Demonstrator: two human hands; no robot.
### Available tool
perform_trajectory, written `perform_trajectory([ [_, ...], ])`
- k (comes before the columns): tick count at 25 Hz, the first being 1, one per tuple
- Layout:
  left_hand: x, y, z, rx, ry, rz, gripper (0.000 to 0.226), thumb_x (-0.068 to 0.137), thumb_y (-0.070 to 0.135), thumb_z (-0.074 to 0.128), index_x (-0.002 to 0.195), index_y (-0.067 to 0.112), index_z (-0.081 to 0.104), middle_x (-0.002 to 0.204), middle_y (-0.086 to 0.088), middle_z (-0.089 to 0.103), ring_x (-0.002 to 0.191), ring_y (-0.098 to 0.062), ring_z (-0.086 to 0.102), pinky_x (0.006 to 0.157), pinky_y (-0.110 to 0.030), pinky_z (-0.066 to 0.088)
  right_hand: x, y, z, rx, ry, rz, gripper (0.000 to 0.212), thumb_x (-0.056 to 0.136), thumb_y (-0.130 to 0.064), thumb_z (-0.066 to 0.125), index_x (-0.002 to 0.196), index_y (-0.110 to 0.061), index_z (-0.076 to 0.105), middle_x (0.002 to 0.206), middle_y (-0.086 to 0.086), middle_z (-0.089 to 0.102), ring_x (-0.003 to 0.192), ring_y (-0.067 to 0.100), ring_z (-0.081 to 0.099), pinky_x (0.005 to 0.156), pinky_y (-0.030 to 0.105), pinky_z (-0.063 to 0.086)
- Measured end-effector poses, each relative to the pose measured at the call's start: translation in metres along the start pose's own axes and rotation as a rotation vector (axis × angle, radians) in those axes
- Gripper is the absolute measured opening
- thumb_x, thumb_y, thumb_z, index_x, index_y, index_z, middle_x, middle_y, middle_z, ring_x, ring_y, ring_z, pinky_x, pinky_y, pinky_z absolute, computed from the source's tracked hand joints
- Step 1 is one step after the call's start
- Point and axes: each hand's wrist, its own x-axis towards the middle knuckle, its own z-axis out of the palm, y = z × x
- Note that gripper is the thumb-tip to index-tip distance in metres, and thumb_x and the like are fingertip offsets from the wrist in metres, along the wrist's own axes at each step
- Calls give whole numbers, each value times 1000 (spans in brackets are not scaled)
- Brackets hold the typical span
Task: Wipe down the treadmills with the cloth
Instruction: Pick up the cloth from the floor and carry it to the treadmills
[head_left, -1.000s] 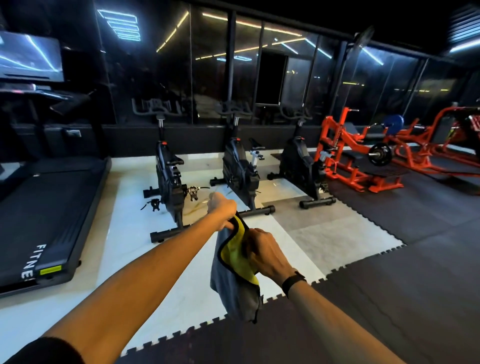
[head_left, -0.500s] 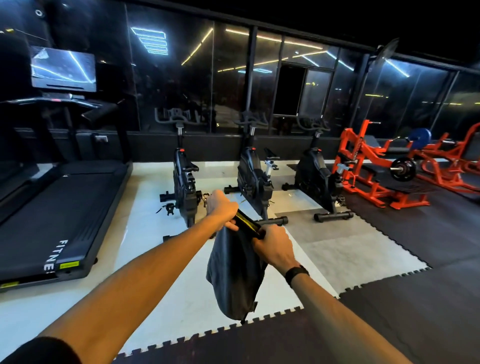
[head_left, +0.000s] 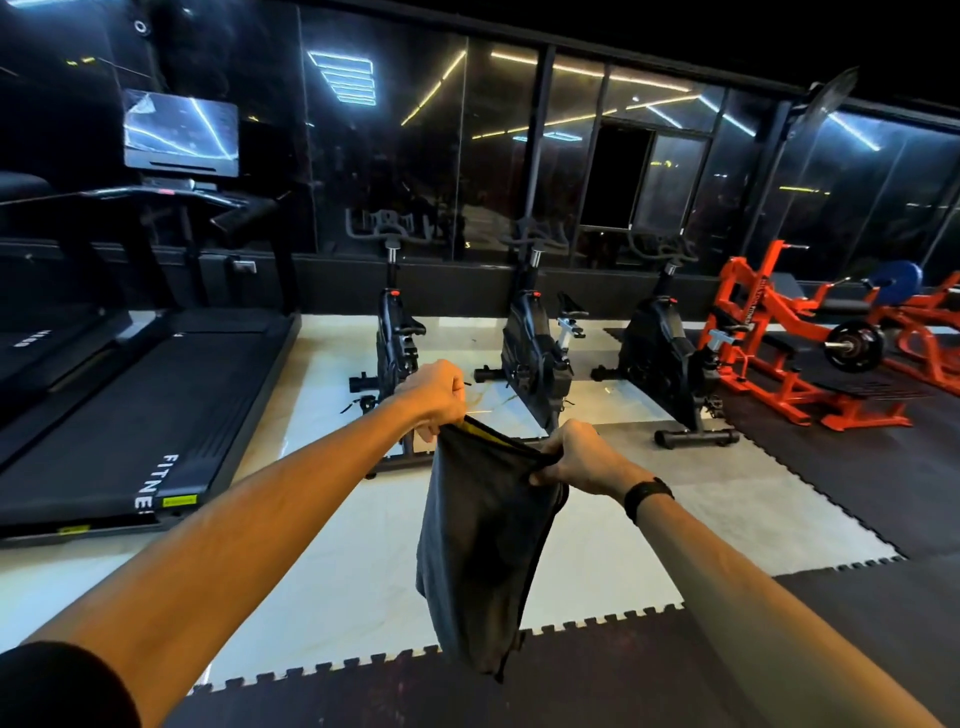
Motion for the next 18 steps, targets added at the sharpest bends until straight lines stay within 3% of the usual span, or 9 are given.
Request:
perform_trajectory([
  [3,-10,-8,3,70,98,-6,23,85,-1,52,73,17,58,69,-8,62,62,-30,71,60,-35,59,1,-7,-1,-20,-66,20,21,76,-11,86,93,-1,79,90,10,73,81,18,63,68,28,54],
  [7,-25,-18,9,57,101,-11,26,92,5,43,75,14,60,68,-9,60,55,-32,70,52,-28,53,-3,-10,10,-52,-121,5,22,76,-11,86,95,-2,80,93,13,75,88,23,67,78,37,56],
  [9,-33,-22,9,25,103,-12,26,93,6,46,79,7,68,70,-11,64,51,-29,67,49,-28,54,-7,-8,20,-30,-119,-8,20,78,-10,85,95,-3,80,92,11,75,87,23,66,77,36,57],
  [12,-49,-26,8,5,104,-5,26,90,5,55,75,13,75,71,-13,71,48,-24,63,48,-28,55,-11,-12,37,-37,-85,-49,17,80,-11,83,94,-2,80,87,9,72,79,18,62,68,33,54],
  [16,-72,-38,-2,9,90,25,32,88,-4,50,76,7,78,45,-1,60,34,-14,55,47,-26,53,-17,-26,52,-25,-29,-83,17,79,-11,84,91,1,79,78,5,63,72,16,56,53,16,39],
  [18,-80,-45,-9,15,85,36,32,87,-7,48,79,1,78,44,-2,57,33,-15,53,42,-19,49,-20,-35,54,2,-11,-106,19,78,-9,84,93,1,78,82,5,62,73,12,54,52,12,36],
])
